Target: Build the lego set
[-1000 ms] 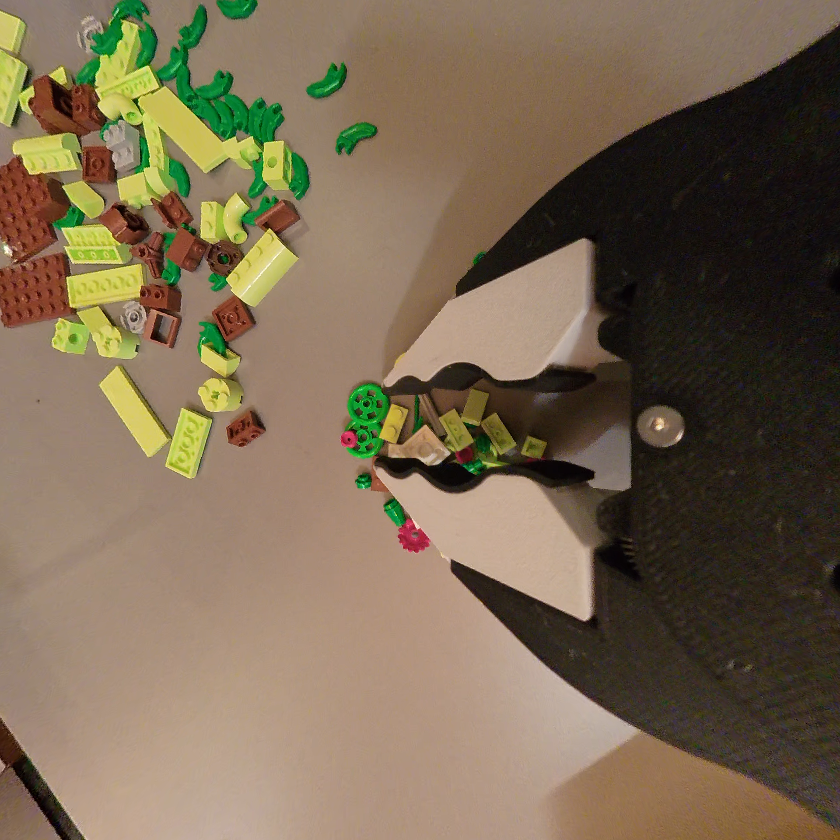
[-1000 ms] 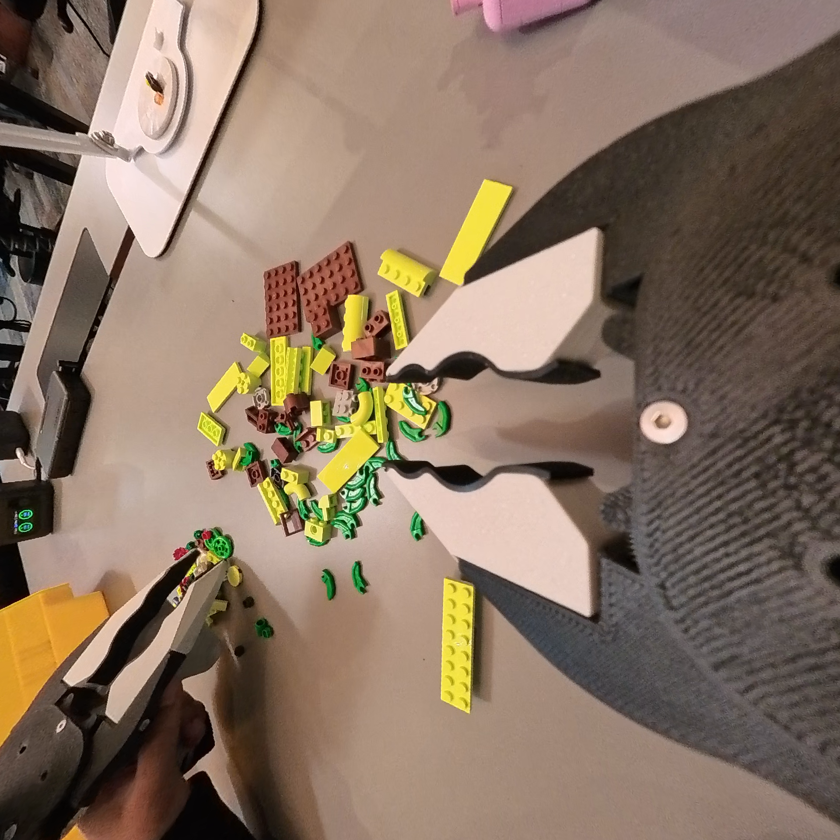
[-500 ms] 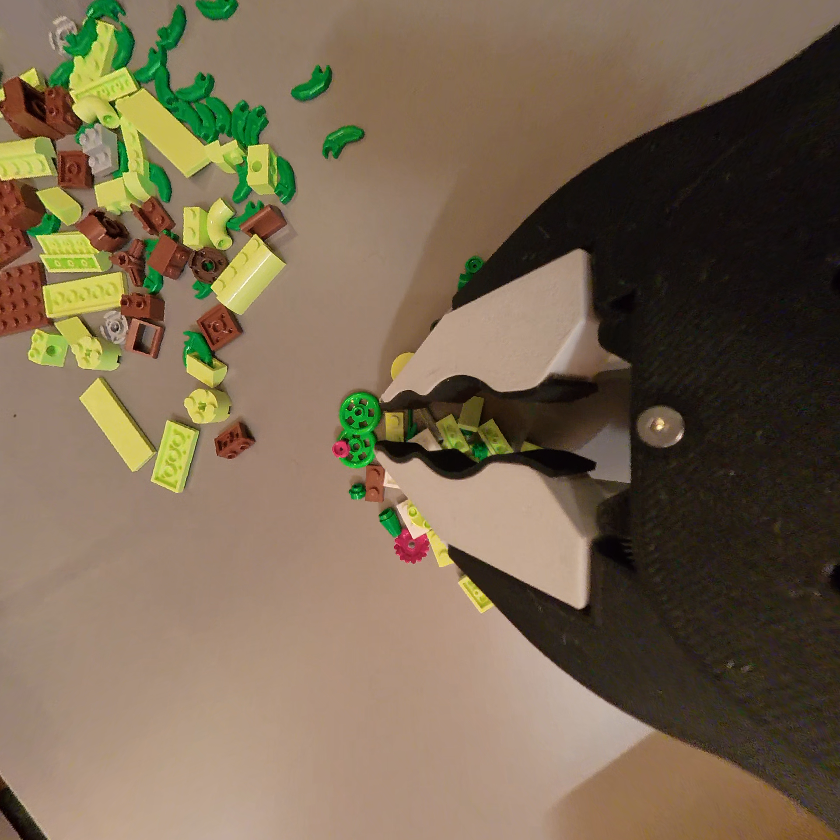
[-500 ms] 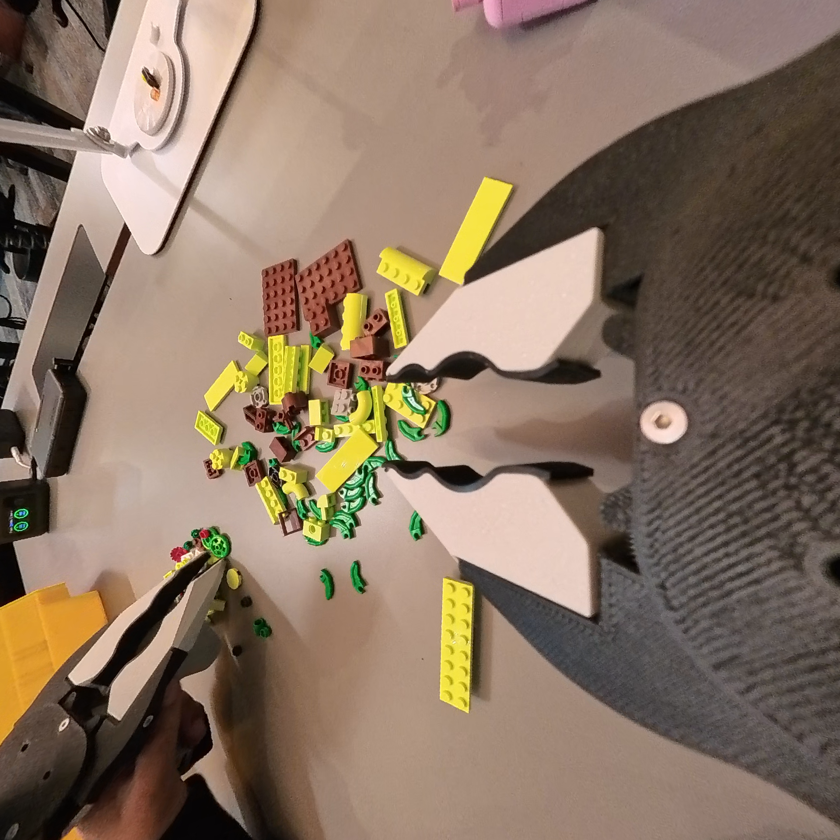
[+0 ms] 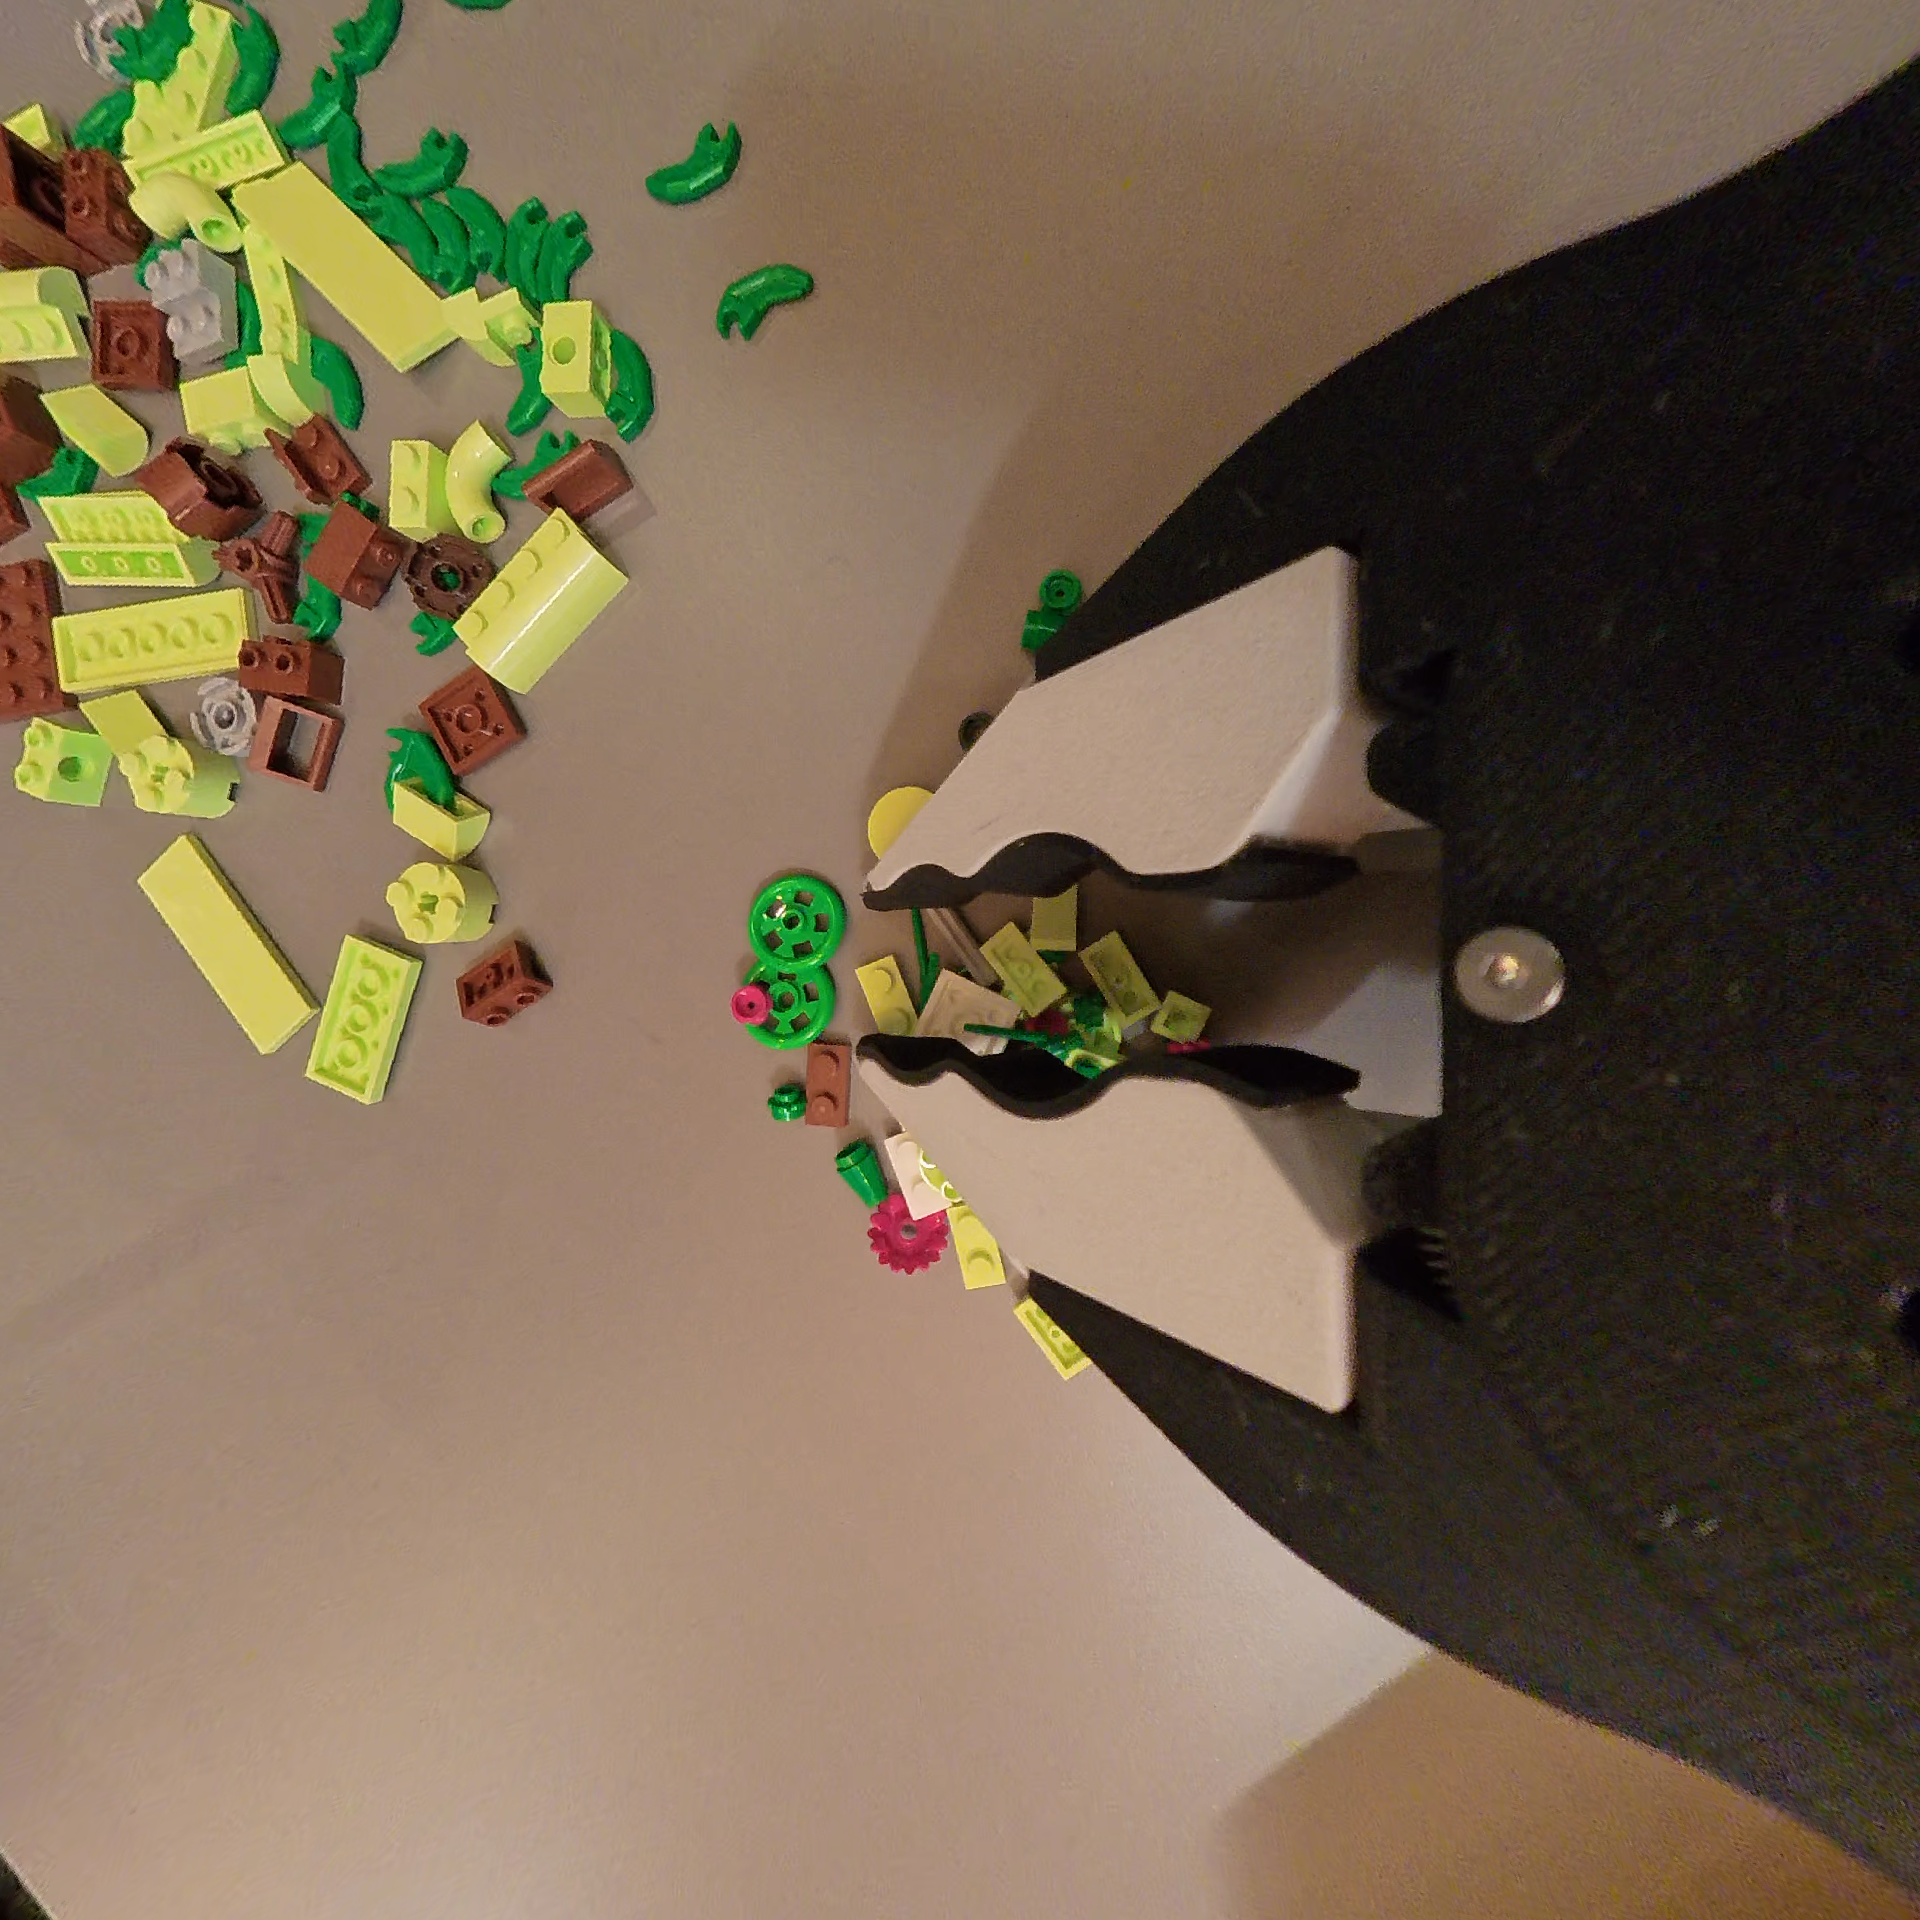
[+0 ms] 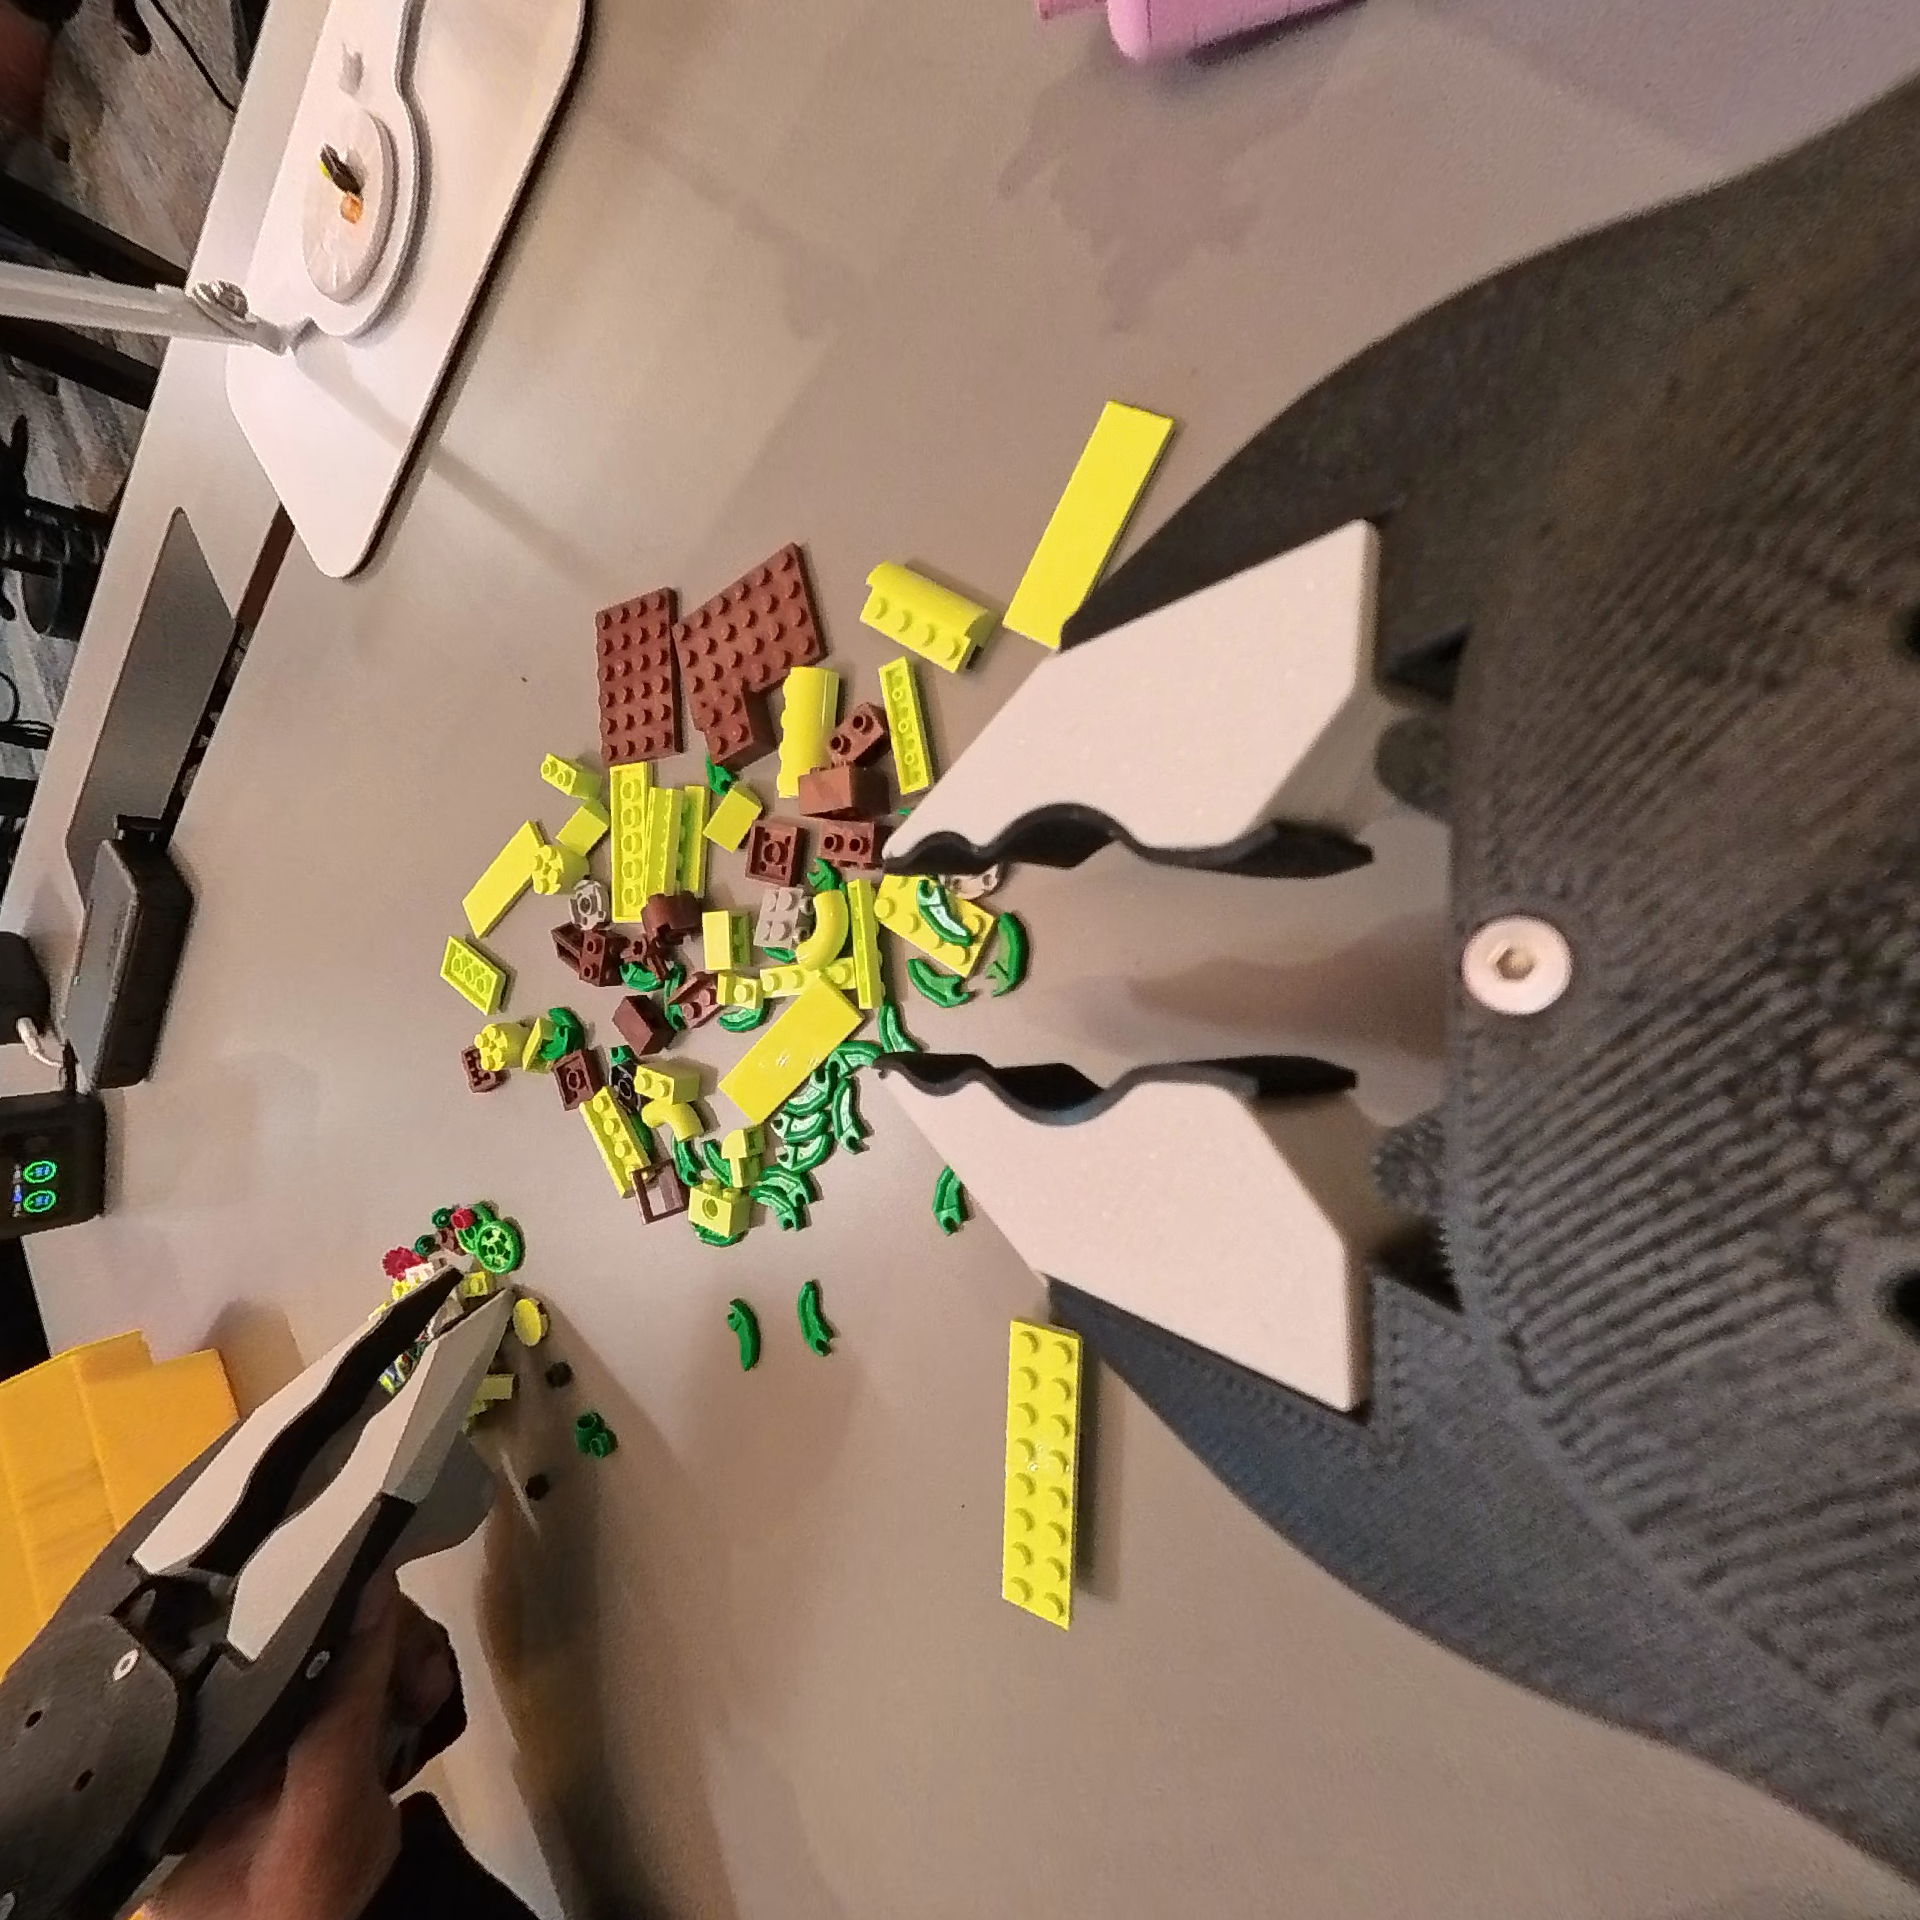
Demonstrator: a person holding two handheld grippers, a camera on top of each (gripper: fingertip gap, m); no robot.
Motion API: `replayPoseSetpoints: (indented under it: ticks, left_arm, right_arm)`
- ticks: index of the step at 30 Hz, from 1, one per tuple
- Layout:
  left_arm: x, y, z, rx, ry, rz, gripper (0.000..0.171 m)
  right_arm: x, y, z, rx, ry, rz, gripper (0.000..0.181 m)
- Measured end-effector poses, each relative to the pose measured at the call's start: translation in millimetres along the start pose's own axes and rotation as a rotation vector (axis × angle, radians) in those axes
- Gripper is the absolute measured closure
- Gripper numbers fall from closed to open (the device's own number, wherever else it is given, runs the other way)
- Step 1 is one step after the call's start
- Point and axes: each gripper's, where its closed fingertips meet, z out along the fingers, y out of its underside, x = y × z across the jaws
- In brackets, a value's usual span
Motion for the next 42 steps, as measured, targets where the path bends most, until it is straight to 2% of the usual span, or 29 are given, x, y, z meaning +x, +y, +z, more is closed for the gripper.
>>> replayPoseSetpoints:
  ticks: [10, 18, 25, 27, 30, 35, 39, 42]
  left_arm:
    - [-5.7, 1.5, -0.9, -0.007, -0.023, -0.013, 0.148]
    - [-1.5, 2.0, -0.3, -0.012, -0.001, -0.01, 0.156]
    - [11.4, -15.2, -7.7, 0.048, 0.033, 0.018, 0.157]
    - [23.9, -27.0, -12.5, 0.091, 0.076, 0.029, 0.157]
    - [63.5, -41.9, -14.5, 0.142, 0.223, 0.085, 0.157]
    - [140.1, -29.2, -8.9, 0.058, 0.477, 0.286, 0.157]
    - [163.2, -18.4, -8.5, -0.003, 0.554, 0.346, 0.157]
    - [166.9, -15.2, -10.5, -0.015, 0.582, 0.347, 0.157]
  right_arm:
    - [-0.4, 0.3, 0.4, -0.004, -0.001, -0.002, 0.149]
    - [-0.8, 0.8, 0.7, -0.006, -0.001, -0.005, 0.149]
    - [-0.8, 1.1, 0.9, -0.008, -0.001, -0.006, 0.149]
    - [-0.8, 1.4, 1.0, -0.009, -0.001, -0.006, 0.149]
    - [-1.0, 1.6, 1.2, -0.011, 0.0, -0.007, 0.149]
    - [-0.9, 1.3, 0.9, -0.008, -0.001, -0.006, 0.149]
    - [-1.1, 1.2, 0.7, -0.007, -0.001, -0.007, 0.149]
    - [-1.2, 1.4, 0.8, -0.008, 0.0, -0.009, 0.149]
